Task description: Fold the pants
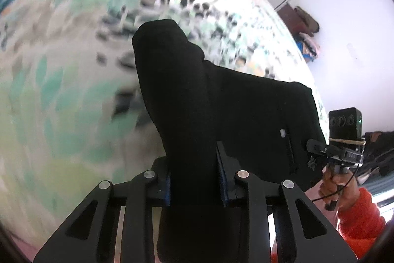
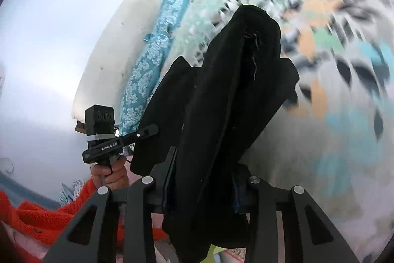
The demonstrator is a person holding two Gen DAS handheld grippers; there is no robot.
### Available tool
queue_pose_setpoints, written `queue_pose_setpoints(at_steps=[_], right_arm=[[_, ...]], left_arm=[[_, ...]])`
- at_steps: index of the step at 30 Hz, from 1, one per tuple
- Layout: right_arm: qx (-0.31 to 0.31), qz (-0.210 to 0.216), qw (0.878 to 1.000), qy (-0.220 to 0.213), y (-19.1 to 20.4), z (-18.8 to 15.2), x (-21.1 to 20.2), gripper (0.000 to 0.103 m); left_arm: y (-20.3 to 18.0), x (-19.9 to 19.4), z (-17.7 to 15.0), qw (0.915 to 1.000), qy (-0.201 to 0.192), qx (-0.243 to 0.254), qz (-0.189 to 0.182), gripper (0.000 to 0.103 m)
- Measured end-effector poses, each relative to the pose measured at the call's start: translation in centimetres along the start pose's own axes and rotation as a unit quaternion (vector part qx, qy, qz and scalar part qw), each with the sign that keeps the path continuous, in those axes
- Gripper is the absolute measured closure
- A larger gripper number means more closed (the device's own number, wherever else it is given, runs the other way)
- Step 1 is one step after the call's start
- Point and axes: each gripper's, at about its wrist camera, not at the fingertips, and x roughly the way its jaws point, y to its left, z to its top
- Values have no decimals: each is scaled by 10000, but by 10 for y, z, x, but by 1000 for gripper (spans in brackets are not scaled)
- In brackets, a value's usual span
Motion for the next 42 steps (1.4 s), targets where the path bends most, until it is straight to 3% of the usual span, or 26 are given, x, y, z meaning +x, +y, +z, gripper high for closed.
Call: queue_pose_setpoints(at_steps=[4, 6, 7, 8, 10, 13, 16, 19, 22, 24, 28, 32, 39, 42], right_arm=[[-201, -178, 9992, -281, 4, 55, -6, 66], [-308, -512, 9974, -406, 3, 84, -6, 65], [-341, -838, 9949, -446, 1, 94, -5, 57], [-380, -1459, 9874, -479, -3, 103, -3, 43], [-353, -2385, 9690, -534, -10, 106, -3, 24], [-252, -2857, 9554, -700, -15, 88, -15, 22], [-321, -3218, 9422, -873, -6, 52, -25, 14], [-419, -3723, 9208, -1082, 10, 17, -34, 0], [-596, -4209, 8957, -1304, 37, -18, -27, 0], [-786, -4363, 8863, -1341, 57, -35, -17, 0], [-1311, -4569, 8713, -1223, 103, -60, -2, 0], [-1748, -4733, 8555, -1166, 138, -78, 8, 0], [-1444, -4742, 8583, -1326, 149, -86, 7, 0], [-1520, -4753, 8554, -1387, 156, -88, 5, 0]], left_arm=[[-8, 5, 55, 9994, -324, 39, 91, 75], [-8, 14, 80, 9983, -464, 157, 312, 70], [-6, 23, 91, 9974, -478, 182, 501, 58], [-2, 29, 97, 9962, -477, 157, 709, 52], [13, 33, 98, 9878, -567, 9, 1447, 47], [34, 27, 78, 9783, -640, -22, 1972, 30], [48, 12, 37, 9627, -758, 89, 2597, 20], [49, 0, -6, 9502, -944, 194, 2964, 18], [31, -7, -38, 9358, -1191, 376, 3296, 6], [7, -11, -52, 9326, -1283, 582, 3323, 6], [-43, -23, -68, 9371, -1367, 893, 3086, 3], [-74, -36, -68, 9364, -1507, 1021, 3000, 3], [-94, -57, -71, 9422, -1688, 945, 2736, 3], [-97, -53, -72, 9382, -1623, 1015, 2884, 3]])
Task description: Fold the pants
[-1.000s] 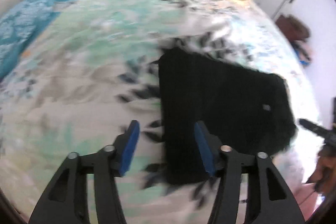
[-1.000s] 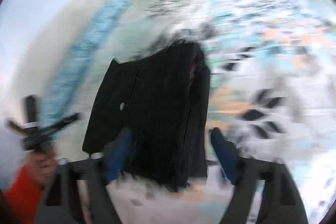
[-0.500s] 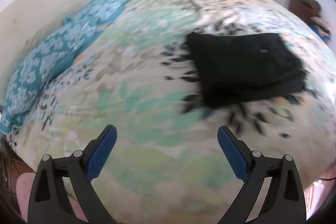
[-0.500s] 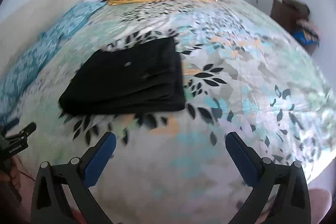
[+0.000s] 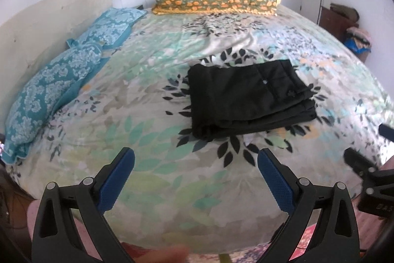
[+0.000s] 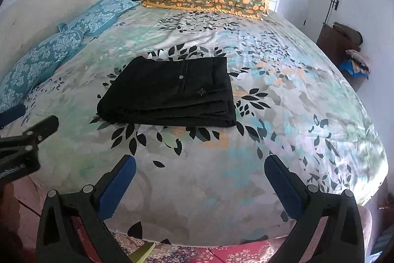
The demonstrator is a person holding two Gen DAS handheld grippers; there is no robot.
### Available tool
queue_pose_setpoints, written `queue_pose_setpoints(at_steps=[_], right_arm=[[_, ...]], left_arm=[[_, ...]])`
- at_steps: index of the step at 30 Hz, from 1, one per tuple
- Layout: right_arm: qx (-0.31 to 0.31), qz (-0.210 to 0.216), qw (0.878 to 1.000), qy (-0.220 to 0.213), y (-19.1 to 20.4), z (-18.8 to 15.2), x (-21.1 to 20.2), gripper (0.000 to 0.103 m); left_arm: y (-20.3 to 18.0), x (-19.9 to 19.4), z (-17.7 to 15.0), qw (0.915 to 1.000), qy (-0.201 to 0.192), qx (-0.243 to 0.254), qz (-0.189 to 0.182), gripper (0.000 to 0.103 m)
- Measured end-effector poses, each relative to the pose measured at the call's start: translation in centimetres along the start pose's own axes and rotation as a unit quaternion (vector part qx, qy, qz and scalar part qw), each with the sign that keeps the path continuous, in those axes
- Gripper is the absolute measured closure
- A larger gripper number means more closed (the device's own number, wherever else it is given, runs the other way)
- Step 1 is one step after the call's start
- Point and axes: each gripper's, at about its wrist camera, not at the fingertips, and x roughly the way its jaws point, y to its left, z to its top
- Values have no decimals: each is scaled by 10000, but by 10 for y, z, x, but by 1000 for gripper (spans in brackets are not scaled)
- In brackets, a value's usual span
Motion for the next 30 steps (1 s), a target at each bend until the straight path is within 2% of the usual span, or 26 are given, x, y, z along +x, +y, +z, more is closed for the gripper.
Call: queue_pose_setpoints(at_steps=[12, 30], right_arm=[[4, -148, 9997, -186, -1, 4, -13, 0], [-2, -78, 10000, 8, 0, -3, -2, 0]], left_arm=[[-5, 0, -5, 9997, 178, -50, -187, 3], [-2, 6, -9, 9983, 387, -217, -384, 3]])
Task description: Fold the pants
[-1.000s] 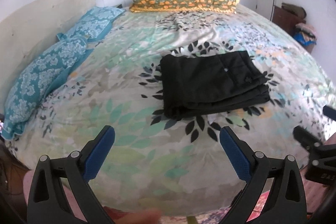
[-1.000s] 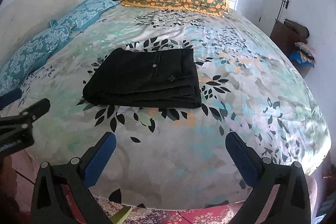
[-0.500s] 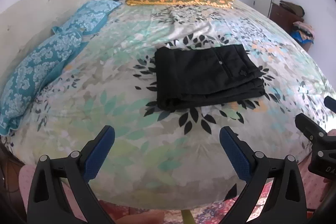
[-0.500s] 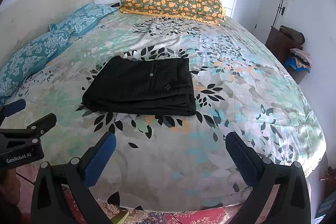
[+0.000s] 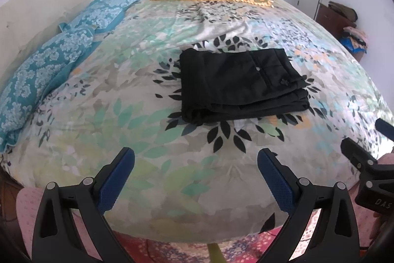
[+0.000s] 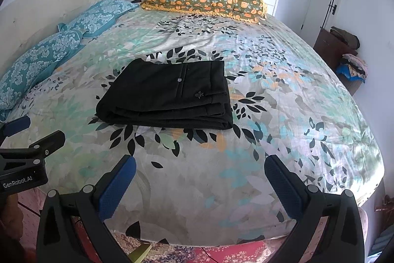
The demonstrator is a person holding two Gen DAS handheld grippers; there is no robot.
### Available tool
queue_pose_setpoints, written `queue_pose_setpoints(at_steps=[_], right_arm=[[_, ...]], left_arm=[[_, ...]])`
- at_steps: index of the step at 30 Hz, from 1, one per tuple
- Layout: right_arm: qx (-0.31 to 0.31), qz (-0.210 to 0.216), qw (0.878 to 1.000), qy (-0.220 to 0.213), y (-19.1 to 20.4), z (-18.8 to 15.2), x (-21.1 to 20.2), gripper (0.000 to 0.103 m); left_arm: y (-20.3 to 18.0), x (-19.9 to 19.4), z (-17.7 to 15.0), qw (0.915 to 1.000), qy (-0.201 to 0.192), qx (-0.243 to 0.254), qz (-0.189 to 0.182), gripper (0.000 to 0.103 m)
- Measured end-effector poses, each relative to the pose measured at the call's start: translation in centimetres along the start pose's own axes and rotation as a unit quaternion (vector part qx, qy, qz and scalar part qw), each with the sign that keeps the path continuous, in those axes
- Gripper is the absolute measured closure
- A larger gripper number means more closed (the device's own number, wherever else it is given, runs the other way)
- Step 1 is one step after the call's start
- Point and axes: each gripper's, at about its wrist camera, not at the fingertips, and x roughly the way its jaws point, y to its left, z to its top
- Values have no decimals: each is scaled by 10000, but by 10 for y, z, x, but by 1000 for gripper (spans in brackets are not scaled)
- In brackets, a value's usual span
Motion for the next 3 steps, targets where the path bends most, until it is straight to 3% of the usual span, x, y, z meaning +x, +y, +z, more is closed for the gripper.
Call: queue_pose_setpoints(at_steps=[3], right_arm=[[-5, 1, 10000, -12, 0, 0, 0, 0]], left_arm=[[-1, 1, -2, 10000, 31, -7, -14, 3]])
